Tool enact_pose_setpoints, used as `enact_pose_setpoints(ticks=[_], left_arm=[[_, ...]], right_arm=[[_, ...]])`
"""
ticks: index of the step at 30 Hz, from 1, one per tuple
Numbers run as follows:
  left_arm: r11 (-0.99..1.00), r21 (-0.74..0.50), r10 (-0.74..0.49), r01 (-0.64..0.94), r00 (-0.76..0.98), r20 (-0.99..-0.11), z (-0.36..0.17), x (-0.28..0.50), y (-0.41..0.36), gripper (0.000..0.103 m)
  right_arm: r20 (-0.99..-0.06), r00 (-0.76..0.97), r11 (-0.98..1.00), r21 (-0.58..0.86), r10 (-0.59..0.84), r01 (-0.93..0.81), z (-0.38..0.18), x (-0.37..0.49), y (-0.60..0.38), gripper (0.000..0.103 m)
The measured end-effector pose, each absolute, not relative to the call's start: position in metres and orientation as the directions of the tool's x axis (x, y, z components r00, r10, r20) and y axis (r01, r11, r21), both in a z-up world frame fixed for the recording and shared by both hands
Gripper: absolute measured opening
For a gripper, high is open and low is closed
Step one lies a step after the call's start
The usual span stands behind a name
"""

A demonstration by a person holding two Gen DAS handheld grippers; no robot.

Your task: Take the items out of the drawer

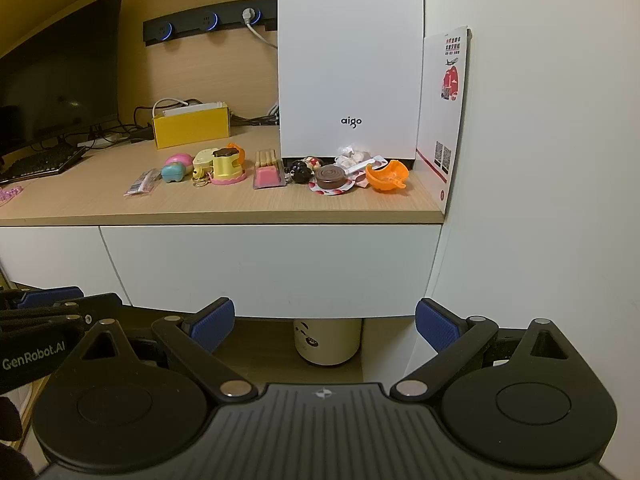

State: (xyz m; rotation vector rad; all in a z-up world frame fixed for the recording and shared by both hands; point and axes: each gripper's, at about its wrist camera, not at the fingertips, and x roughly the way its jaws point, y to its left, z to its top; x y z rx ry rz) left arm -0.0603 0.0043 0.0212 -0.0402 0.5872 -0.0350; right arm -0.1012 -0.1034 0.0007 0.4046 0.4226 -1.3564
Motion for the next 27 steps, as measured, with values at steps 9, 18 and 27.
enact_pose_setpoints(ticks=[9, 18, 27], left_arm=[[0.999, -0.048, -0.045, 0.023, 0.833, -0.552, 0.0205, -0.0596, 0.0051, 0.04], [0.999, -0.041, -0.038, 0.019, 0.833, -0.552, 0.022, -0.0575, 0.0038, 0.04], [0.999, -0.04, -0.033, 0.012, 0.828, -0.56, 0.0219, -0.0595, 0.0044, 0.04]], right_arm=[[-0.515, 0.161, 0.162, 0.043, -0.842, 0.986, 0.0004, -0.1021, -0.104, 0.097], [-0.51, 0.162, 0.163, 0.044, -0.845, 0.986, 0.0021, -0.1013, -0.1044, 0.098], [-0.512, 0.161, 0.16, 0.047, -0.843, 0.986, 0.0034, -0.0986, -0.1061, 0.098]])
